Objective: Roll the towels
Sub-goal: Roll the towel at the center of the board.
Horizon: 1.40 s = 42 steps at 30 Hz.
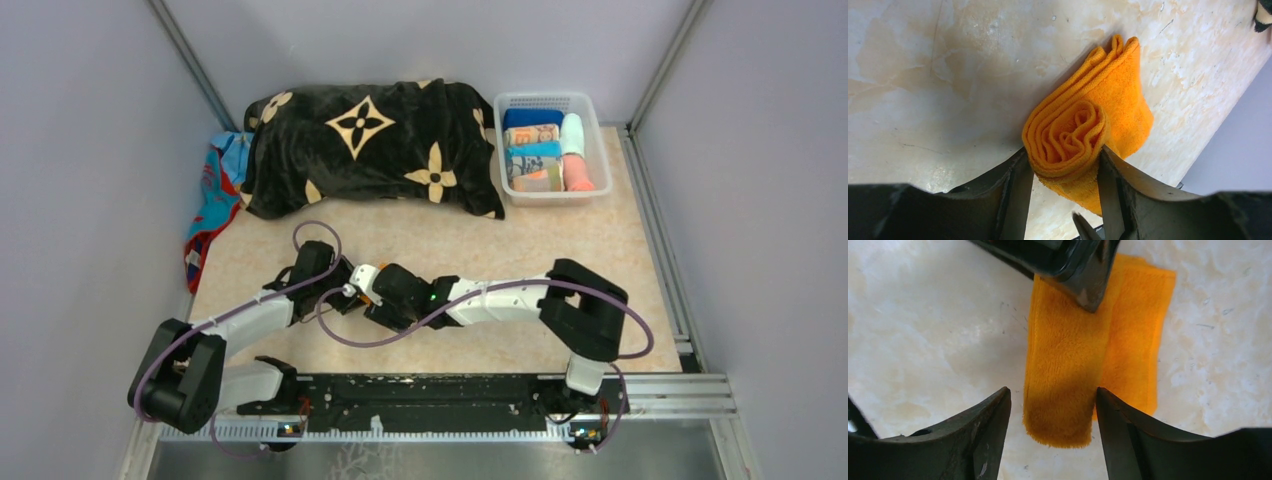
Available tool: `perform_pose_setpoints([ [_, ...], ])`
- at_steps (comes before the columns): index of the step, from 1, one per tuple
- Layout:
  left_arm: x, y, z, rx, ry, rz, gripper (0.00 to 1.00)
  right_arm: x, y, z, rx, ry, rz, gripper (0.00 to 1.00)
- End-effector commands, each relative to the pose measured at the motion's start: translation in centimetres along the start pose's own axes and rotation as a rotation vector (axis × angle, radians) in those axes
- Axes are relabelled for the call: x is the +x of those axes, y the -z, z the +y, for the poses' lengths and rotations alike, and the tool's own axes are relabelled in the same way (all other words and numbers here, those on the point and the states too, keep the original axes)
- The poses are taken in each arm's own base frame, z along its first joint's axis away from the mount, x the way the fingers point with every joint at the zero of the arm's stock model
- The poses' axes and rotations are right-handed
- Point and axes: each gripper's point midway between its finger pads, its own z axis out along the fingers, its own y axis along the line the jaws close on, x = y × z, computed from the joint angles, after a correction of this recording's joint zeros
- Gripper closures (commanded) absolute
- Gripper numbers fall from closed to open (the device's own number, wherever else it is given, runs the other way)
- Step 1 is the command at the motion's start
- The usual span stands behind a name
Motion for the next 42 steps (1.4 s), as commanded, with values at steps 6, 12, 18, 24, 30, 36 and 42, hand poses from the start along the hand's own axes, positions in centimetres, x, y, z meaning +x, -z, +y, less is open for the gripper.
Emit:
perform_pose_setpoints([
  [6,1.1,-0.2,4.7,-0.172,-0.014,0.027,0.41,3.1,-3.5,0.2,0.036,0.076,0.081,0.45],
  [12,0.5,0.3,3.4,-0.138,-0.023,0.018,0.34,4.3,-3.7,2.0,-0.147,-0.017,0.116,0.71],
  [18,-0.8,2.3,1.9,-0.076,-0.016,-0.063,0.22,2.7,-1.9,3.0,-0.47,-0.265,0.051,0.85],
  [24,-0.7,4.0,1.3,-0.011,-0.013,-0.097,0.15,1.4,-1.2,3.2,-0.735,-0.508,-0.022,0.86],
  [30,0.6,3.1,0.7,0.079,-0.009,-0.041,0.16,2.4,-2.3,2.6,-0.828,-0.71,-0.001,0.86],
  [36,1.0,1.2,1.0,0.032,-0.039,0.032,0.29,3.6,-3.0,1.9,-0.796,-0.8,0.021,0.83],
  [42,1.9,0.0,3.2,-0.062,-0.021,0.086,0.37,3.6,-2.5,-0.8,-0.578,-0.748,0.001,0.59],
])
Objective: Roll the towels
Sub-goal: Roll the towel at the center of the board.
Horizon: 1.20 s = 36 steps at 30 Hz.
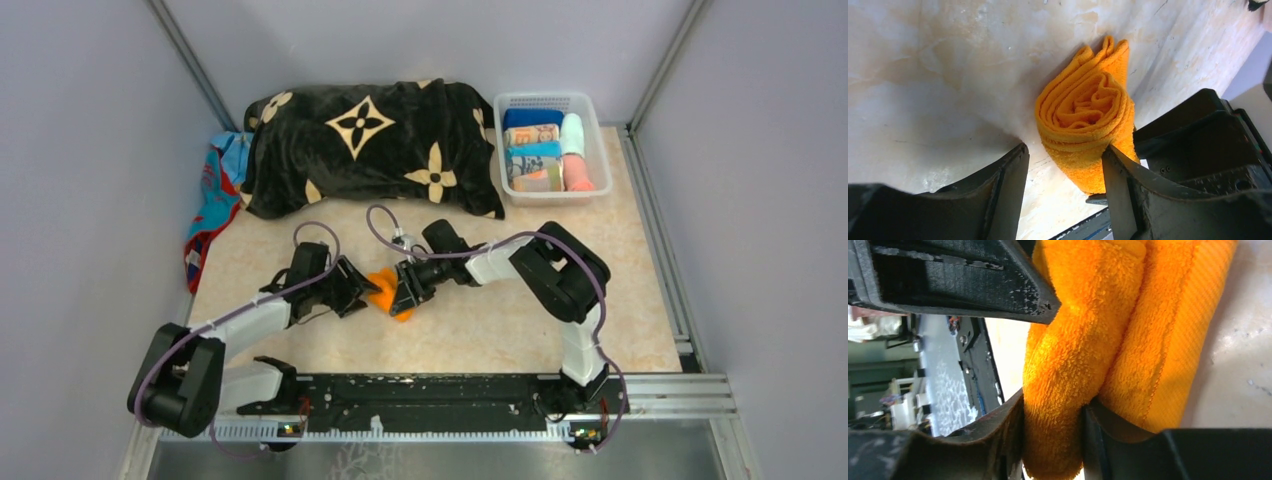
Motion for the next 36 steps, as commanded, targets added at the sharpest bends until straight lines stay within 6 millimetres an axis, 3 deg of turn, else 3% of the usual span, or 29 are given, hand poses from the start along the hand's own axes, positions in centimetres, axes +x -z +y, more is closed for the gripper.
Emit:
perform_pose_setpoints([
  [1,1.3,-0.6,3.6,-0.117,0.003,0.038,0.38,-0.1,2.1,-1.5,0.213,0.036,-0.039,0.55],
  [4,1.2,-0.3,4.1,-0.141,0.003,0.025,0.38,-1.1,4.0,-1.6,0.351,0.113,-0.078,0.42],
  [8,0.8,0.0,4.5,-0.165,-0.005,0.0,0.38,-2.5,5.6,-1.1,0.54,0.253,-0.113,0.37],
  [12,0.8,-0.1,4.5,-0.17,-0.005,0.005,0.38,-4.2,6.9,0.8,0.691,0.409,-0.154,0.35],
  [18,0.7,-0.2,4.5,-0.18,-0.009,0.005,0.38,-5.6,6.9,4.0,0.824,0.637,-0.2,0.35],
  [24,0.7,-0.2,4.4,-0.179,-0.006,0.007,0.38,-5.3,4.6,6.1,0.821,0.812,-0.179,0.4],
  [28,0.7,-0.2,4.3,-0.177,-0.007,0.01,0.38,-4.6,3.4,4.8,0.834,0.858,-0.131,0.4],
  [29,0.7,-0.2,4.3,-0.177,-0.008,0.011,0.38,-4.0,2.8,3.3,0.858,0.857,-0.09,0.4],
  [36,0.6,-0.2,4.0,-0.164,-0.011,0.013,0.37,-1.0,0.8,-1.2,0.9,0.864,0.074,0.37],
])
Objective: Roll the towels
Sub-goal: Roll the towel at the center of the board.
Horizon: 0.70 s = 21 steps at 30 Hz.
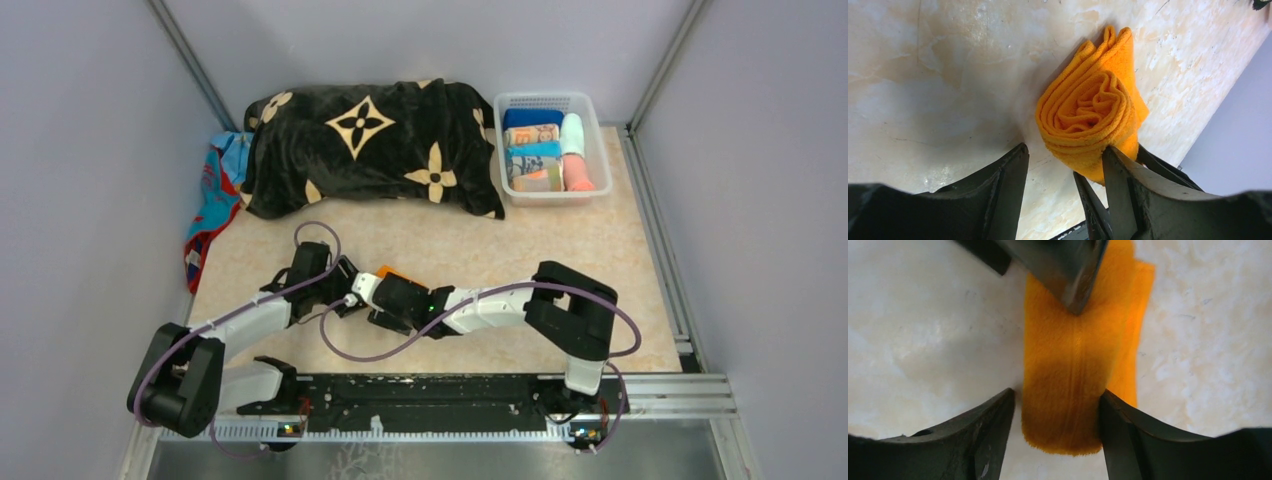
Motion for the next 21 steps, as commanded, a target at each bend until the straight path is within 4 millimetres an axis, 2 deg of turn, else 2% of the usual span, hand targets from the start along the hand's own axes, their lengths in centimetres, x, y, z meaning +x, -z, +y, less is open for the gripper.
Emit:
perform_pose_setpoints([
  [1,0.7,-0.1,3.9,-0.153,-0.01,0.012,0.36,0.5,-1.7,0.2,0.012,0.044,0.033,0.37],
  [5,0.2,0.3,3.3,-0.148,-0.015,-0.008,0.32,2.7,-2.7,0.7,-0.043,0.023,0.104,0.42],
  [10,-0.3,0.9,2.6,-0.121,-0.013,-0.03,0.27,4.2,-2.6,1.0,-0.211,-0.094,0.154,0.59],
  [13,-0.7,1.4,1.8,-0.083,-0.001,-0.052,0.23,3.6,-1.5,2.5,-0.395,-0.18,0.14,0.69],
  [17,-1.0,1.8,0.9,-0.033,0.011,-0.078,0.2,2.5,0.0,4.4,-0.613,-0.289,0.135,0.75],
  [21,-1.0,1.8,0.5,-0.013,0.009,-0.074,0.19,2.1,0.6,5.0,-0.724,-0.377,0.159,0.78],
])
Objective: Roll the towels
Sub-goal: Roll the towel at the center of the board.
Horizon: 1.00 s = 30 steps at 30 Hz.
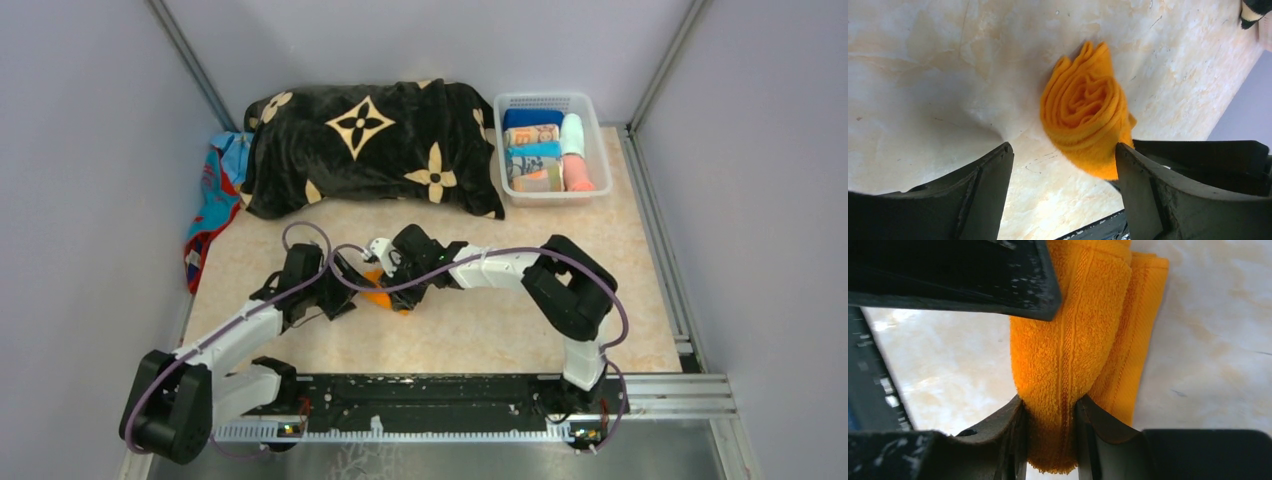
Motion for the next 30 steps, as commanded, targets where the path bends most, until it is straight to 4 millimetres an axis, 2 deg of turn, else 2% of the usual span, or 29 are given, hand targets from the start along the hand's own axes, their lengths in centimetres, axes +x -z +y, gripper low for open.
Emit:
perform_pose_setpoints([
  [1,0.1,-0.1,0.6,-0.011,0.008,0.0,0.19,3.6,-0.1,5.4,-0.326,-0.175,0.153,0.78],
  [5,0.5,-0.8,0.7,-0.009,0.011,0.027,0.2,3.2,0.1,5.9,-0.443,-0.27,0.141,0.78],
  [8,0.7,-1.4,0.8,-0.01,0.014,0.047,0.24,3.4,-0.2,5.4,-0.469,-0.334,0.145,0.79],
  [11,1.1,-1.9,1.1,-0.021,0.013,0.073,0.32,3.7,-0.6,4.2,-0.441,-0.397,0.154,0.77],
  [13,1.3,-2.1,1.5,-0.03,0.012,0.085,0.41,3.7,-0.7,3.6,-0.412,-0.415,0.153,0.75],
  [15,1.6,-2.2,2.0,-0.044,0.011,0.094,0.48,3.4,-0.3,3.3,-0.377,-0.407,0.139,0.7],
  [18,1.9,-2.4,2.8,-0.071,0.005,0.103,0.61,2.4,0.8,2.3,-0.267,-0.355,0.092,0.52],
  [21,2.3,-2.4,3.4,-0.094,0.0,0.122,0.62,1.6,2.3,1.3,-0.096,-0.241,0.071,0.37],
  [25,2.3,-2.5,3.8,-0.122,-0.02,0.134,0.62,-0.5,4.2,0.3,0.098,-0.094,0.02,0.29],
  [30,2.5,-2.7,3.9,-0.132,-0.033,0.155,0.61,-3.7,5.4,0.9,0.228,0.084,-0.043,0.26],
])
